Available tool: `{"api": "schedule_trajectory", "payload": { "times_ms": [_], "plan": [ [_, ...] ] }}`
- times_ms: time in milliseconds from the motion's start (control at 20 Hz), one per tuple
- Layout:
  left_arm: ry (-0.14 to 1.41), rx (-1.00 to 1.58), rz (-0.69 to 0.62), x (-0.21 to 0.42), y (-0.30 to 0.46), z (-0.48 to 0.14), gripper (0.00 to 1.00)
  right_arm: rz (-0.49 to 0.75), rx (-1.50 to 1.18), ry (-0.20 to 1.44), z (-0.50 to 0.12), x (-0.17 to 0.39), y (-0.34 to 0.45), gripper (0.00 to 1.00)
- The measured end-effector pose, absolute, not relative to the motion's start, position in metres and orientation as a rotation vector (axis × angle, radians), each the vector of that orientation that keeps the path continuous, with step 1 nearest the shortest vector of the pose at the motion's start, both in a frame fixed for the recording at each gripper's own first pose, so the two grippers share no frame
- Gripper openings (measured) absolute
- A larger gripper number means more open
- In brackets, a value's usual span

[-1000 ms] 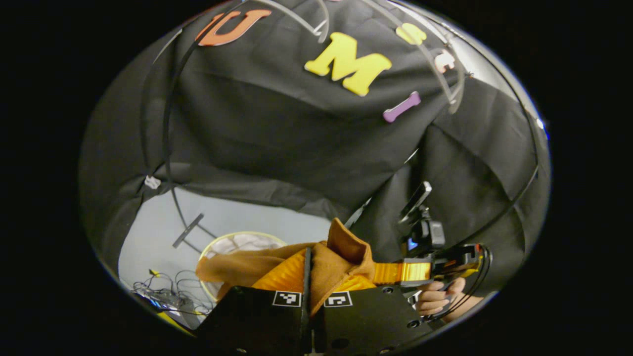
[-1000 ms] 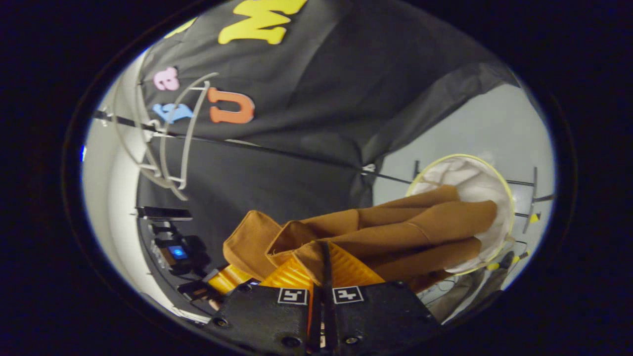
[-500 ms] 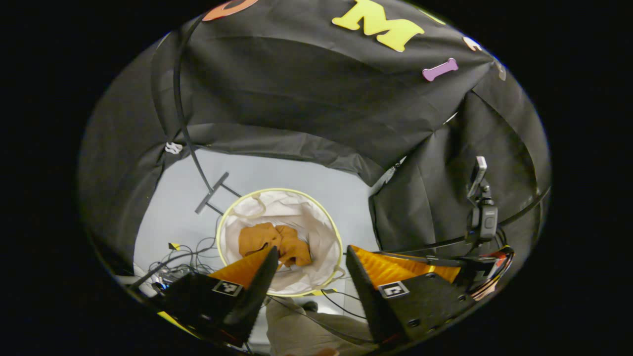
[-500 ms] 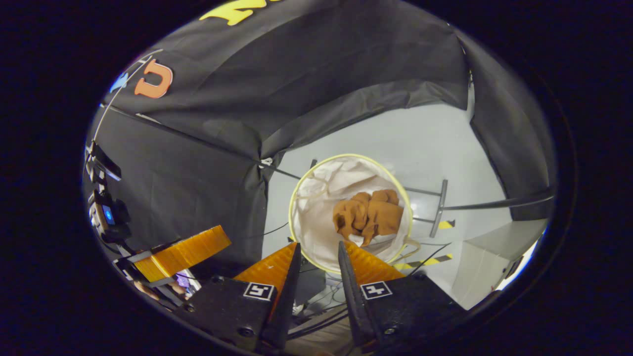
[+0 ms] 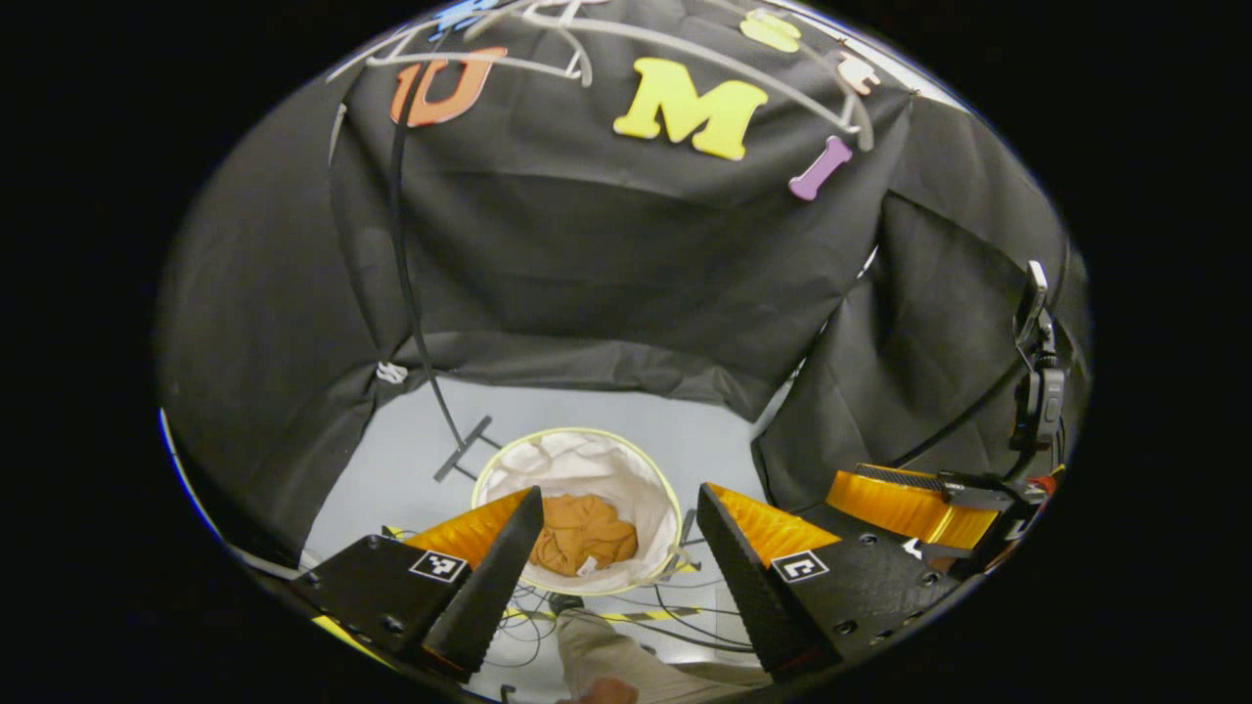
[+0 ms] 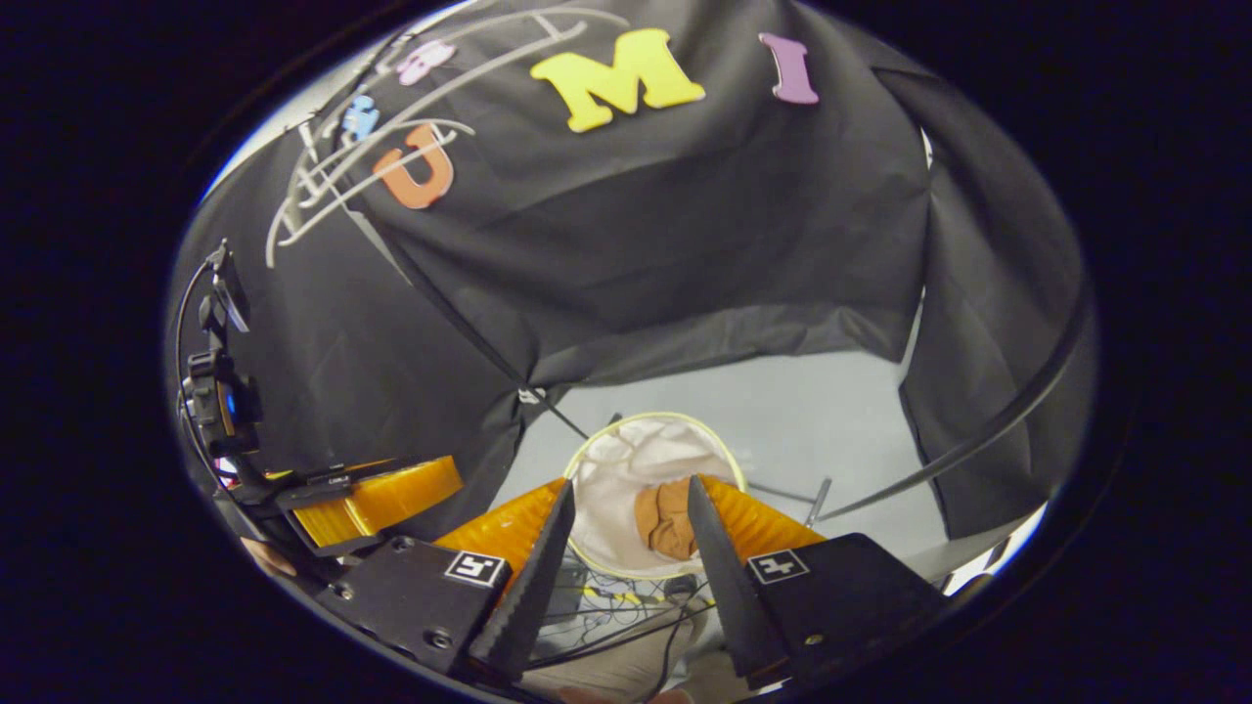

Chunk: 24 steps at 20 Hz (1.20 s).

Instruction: Grasp the clothes on the hanger with both hands and then place them into the laundry hamper below.

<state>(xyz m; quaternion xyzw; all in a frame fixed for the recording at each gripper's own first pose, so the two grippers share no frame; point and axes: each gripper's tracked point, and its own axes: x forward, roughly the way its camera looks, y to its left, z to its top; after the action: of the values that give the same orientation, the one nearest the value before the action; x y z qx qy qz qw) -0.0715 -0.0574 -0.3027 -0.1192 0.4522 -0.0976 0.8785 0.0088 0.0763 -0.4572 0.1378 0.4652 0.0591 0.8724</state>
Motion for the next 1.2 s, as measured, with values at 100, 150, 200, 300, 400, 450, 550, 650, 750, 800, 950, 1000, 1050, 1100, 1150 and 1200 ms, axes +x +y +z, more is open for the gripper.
{"api": "schedule_trajectory", "payload": {
  "times_ms": [100,150,200,300,400,450,550,650,750,800,950,1000,1050,1100,1150,1200],
  "plan": [
    [0.863,-0.242,-0.186,-0.090,-0.063,-0.262,0.97,0.134,0.253,0.896,-0.445,0.004,0.067,0.76],
    [0.822,-0.232,-0.173,-0.099,-0.064,-0.244,0.97,0.138,0.229,0.856,-0.436,0.002,0.060,0.76],
    [0.776,-0.216,-0.160,-0.108,-0.060,-0.227,0.97,0.132,0.208,0.814,-0.425,0.000,0.054,0.76],
    [0.682,-0.184,-0.137,-0.121,-0.059,-0.187,0.97,0.132,0.188,0.712,-0.403,0.001,0.051,0.76],
    [0.586,-0.161,-0.106,-0.133,-0.054,-0.150,0.97,0.134,0.175,0.614,-0.383,0.007,0.049,0.77],
    [0.544,-0.156,-0.092,-0.139,-0.050,-0.135,0.97,0.125,0.169,0.572,-0.375,0.008,0.045,0.76],
    [0.464,-0.138,-0.069,-0.149,-0.042,-0.102,0.92,0.112,0.159,0.483,-0.358,0.015,0.042,0.77],
    [0.383,-0.128,-0.058,-0.156,-0.032,-0.064,0.92,0.098,0.143,0.392,-0.340,0.023,0.036,0.77],
    [0.321,-0.122,-0.040,-0.161,-0.026,-0.039,0.94,0.075,0.123,0.306,-0.323,0.024,0.030,0.77],
    [0.293,-0.115,-0.033,-0.164,-0.022,-0.029,0.95,0.068,0.113,0.264,-0.315,0.024,0.028,0.77],
    [0.206,-0.092,-0.029,-0.175,-0.012,0.002,0.98,0.055,0.084,0.155,-0.290,0.024,0.024,0.77],
    [0.175,-0.081,-0.031,-0.180,-0.009,0.011,0.99,0.053,0.080,0.130,-0.282,0.023,0.023,0.77],
    [0.136,-0.065,-0.030,-0.182,-0.001,0.023,1.00,0.057,0.083,0.110,-0.275,0.021,0.024,0.77],
    [0.099,-0.054,-0.027,-0.185,0.005,0.033,1.00,0.063,0.083,0.098,-0.273,0.019,0.025,0.77],
    [0.062,-0.043,-0.024,-0.188,0.010,0.041,1.00,0.069,0.082,0.091,-0.272,0.016,0.024,0.77],
    [0.031,-0.037,-0.021,-0.191,0.014,0.046,1.00,0.072,0.076,0.085,-0.271,0.014,0.024,0.77]
  ]
}}
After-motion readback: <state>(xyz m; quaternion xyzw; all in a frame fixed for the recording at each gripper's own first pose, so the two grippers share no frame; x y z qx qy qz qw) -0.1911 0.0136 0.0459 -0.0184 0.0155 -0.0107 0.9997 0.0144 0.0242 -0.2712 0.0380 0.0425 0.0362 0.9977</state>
